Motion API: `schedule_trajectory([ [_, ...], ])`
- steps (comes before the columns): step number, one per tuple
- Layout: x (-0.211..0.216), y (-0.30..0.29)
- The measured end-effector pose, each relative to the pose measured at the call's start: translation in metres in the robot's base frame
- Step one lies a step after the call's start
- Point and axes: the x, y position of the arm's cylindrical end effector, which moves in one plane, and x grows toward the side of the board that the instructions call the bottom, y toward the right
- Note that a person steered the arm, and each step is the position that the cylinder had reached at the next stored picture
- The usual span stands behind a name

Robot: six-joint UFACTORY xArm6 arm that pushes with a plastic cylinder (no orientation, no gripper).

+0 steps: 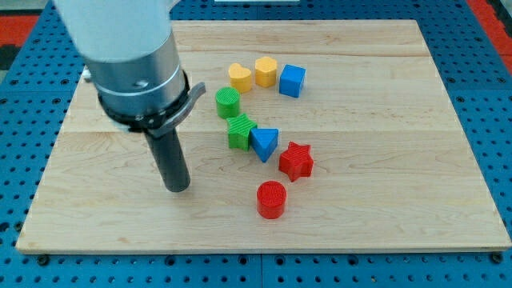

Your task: Slide the blue triangle into the top side of the red star

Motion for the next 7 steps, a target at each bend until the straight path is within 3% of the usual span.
schedule_trajectory([
  [7,-0.038,0.050],
])
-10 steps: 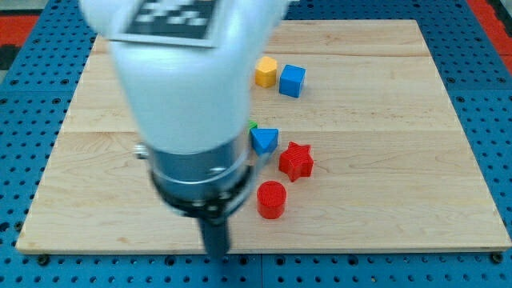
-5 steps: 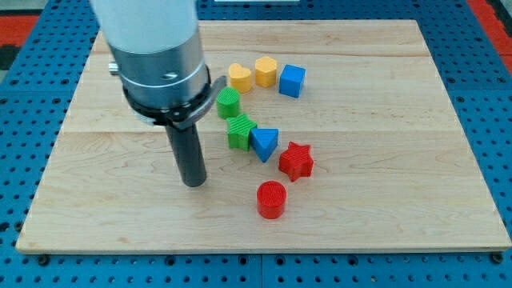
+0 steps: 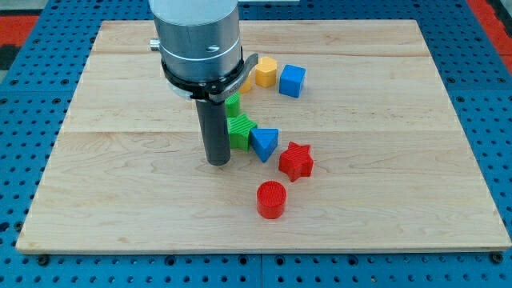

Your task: Slide the blue triangle into the top side of the red star

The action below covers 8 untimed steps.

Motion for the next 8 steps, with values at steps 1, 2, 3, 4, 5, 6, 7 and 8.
schedule_trajectory([
  [1,-0.005,0.001],
  [2,-0.013,0.003],
  [3,-0.013,0.009],
  [4,-0.013,0.014],
  [5,-0.013,0.014],
  [6,-0.010,0.014],
  [7,-0.010,0.030],
  [8,-0.010,0.042],
])
